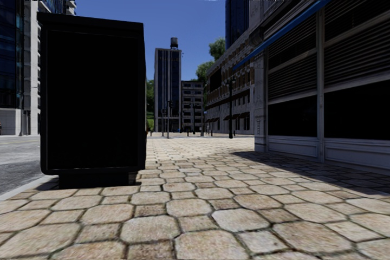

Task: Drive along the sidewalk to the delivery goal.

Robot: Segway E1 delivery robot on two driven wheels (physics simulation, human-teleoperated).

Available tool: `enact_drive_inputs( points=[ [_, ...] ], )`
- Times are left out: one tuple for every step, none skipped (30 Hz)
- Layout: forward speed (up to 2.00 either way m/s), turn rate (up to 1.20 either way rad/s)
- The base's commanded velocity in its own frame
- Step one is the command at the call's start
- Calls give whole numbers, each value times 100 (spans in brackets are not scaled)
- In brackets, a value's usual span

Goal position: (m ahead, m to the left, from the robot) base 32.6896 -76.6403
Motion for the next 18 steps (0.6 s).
enact_drive_inputs(
  points=[
    [200,-68],
    [200,-62],
    [200,-62],
    [200,-44],
    [200,0],
    [200,0],
    [200,0],
    [200,0],
    [200,0],
    [200,0],
    [200,0],
    [200,0],
    [200,0],
    [200,0],
    [200,0],
    [200,0],
    [200,0],
    [200,0]
  ],
)
